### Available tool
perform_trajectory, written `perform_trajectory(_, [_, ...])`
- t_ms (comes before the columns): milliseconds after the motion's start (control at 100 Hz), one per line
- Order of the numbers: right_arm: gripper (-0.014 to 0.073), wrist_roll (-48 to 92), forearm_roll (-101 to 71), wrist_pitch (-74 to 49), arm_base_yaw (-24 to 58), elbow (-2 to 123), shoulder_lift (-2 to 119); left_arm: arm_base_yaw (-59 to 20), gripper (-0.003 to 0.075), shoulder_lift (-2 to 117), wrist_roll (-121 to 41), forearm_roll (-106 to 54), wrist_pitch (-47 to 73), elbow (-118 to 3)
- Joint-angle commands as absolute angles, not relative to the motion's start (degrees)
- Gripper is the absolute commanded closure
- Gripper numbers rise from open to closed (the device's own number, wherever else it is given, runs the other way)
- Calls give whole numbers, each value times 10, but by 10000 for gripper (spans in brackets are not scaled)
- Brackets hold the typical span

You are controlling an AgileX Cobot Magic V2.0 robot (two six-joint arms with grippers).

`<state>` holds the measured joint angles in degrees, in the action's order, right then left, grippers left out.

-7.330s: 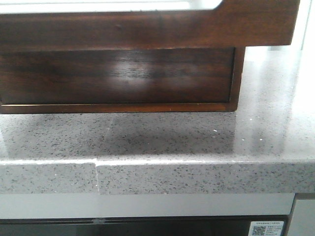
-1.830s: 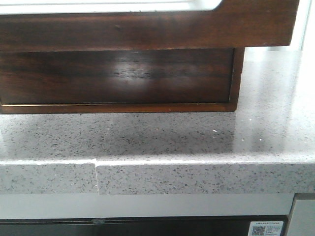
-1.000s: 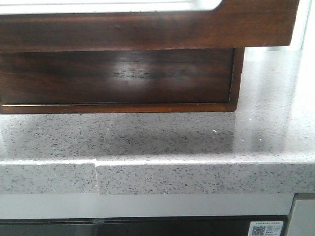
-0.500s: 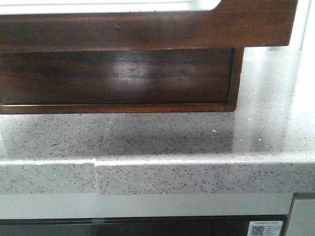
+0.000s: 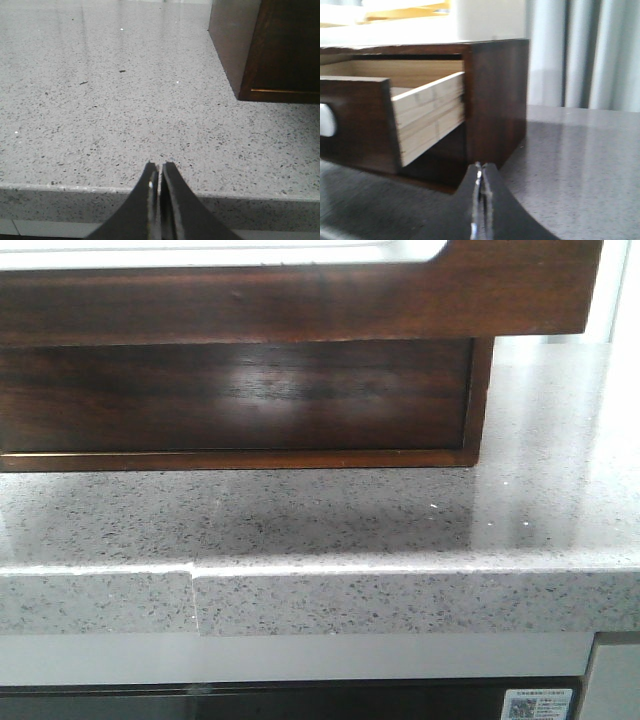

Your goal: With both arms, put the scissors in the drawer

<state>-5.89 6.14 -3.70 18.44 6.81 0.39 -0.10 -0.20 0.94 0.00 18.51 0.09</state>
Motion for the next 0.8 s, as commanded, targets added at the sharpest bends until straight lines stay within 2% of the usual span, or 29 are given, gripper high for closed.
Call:
perform_trajectory(0, [654,-64,63,47,150,69,11,0,742,-18,13,-3,146,12])
perform_trajectory(560, [654,-84,60,143,-19,-23,11,0,742,-18,13,-3,146,12])
perform_trajectory(790, [654,-84,87,33,-52,-22,0,0,742,-18,13,-3,146,12])
